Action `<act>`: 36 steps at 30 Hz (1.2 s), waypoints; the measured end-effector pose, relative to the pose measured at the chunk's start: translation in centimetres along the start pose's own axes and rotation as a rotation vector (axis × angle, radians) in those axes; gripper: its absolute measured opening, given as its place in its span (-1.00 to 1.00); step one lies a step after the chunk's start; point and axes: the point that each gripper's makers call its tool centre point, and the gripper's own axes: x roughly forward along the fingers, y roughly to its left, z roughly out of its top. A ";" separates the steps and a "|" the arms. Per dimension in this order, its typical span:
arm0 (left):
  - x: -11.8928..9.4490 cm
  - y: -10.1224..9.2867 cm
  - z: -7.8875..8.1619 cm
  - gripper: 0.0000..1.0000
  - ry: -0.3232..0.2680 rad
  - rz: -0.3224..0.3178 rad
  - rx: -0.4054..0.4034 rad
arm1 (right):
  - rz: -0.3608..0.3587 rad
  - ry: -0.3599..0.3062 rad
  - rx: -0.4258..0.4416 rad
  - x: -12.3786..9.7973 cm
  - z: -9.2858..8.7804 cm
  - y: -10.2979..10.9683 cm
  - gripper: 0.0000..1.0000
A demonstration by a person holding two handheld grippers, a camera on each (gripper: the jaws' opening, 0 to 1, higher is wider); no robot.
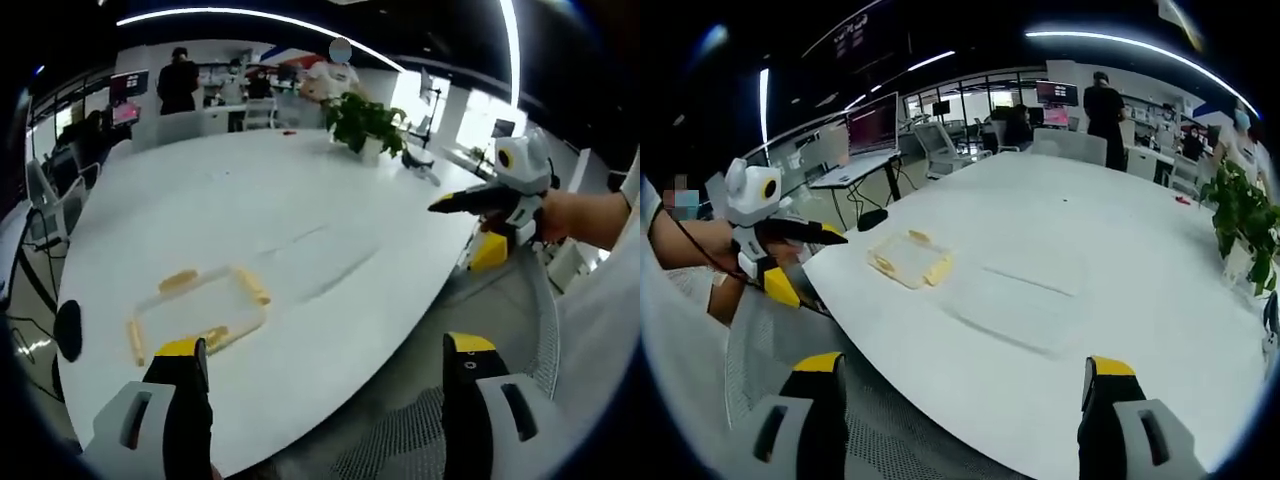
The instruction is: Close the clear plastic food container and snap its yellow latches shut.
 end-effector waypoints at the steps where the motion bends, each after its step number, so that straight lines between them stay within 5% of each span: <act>1: -0.1 0.3 0.0 0.92 0.000 0.004 0.004 | 0.002 -0.001 0.000 0.1 0.1 0.0 0.98; 36: -0.6 6.0 0.7 0.87 0.043 -0.033 0.086 | 0.074 -0.009 -0.097 5.7 4.8 1.7 0.98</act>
